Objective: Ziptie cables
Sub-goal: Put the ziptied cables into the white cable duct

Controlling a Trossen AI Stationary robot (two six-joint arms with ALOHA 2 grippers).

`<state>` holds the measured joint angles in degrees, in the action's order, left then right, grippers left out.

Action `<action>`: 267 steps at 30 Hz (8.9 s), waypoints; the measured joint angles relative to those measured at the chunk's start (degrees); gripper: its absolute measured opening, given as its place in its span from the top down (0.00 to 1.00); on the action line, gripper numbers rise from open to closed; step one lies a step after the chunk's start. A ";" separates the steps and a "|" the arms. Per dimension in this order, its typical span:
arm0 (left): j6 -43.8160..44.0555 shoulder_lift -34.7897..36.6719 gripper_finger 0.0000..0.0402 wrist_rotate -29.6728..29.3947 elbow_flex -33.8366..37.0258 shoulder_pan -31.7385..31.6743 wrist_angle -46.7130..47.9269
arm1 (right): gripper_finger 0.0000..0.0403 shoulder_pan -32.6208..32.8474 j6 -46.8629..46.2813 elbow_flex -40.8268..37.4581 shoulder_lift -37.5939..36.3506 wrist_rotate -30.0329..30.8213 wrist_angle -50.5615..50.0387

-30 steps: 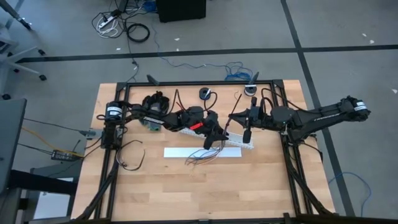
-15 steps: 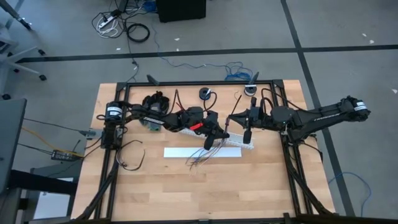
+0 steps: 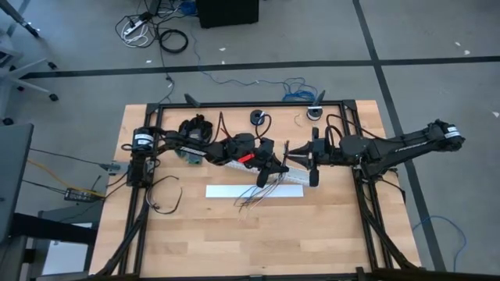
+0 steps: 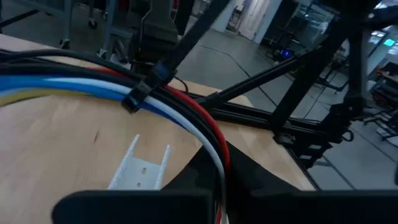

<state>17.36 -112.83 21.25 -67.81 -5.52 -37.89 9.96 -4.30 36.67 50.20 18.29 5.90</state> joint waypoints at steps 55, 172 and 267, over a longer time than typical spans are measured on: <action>-19.84 27.74 1.00 -35.40 0.02 7.19 51.67 | 0.71 8.69 -12.72 -0.02 -11.22 37.55 -37.39; -60.32 25.17 1.00 -56.70 0.00 9.07 64.15 | 0.68 -8.66 29.73 -0.02 22.98 11.36 14.64; -13.84 10.22 0.61 -13.04 0.04 -3.76 32.55 | 0.98 -2.62 12.04 -0.02 4.89 20.10 -9.78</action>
<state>3.52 -102.62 8.20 -67.77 -9.28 -5.35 7.33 7.75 36.64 55.09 38.39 -3.88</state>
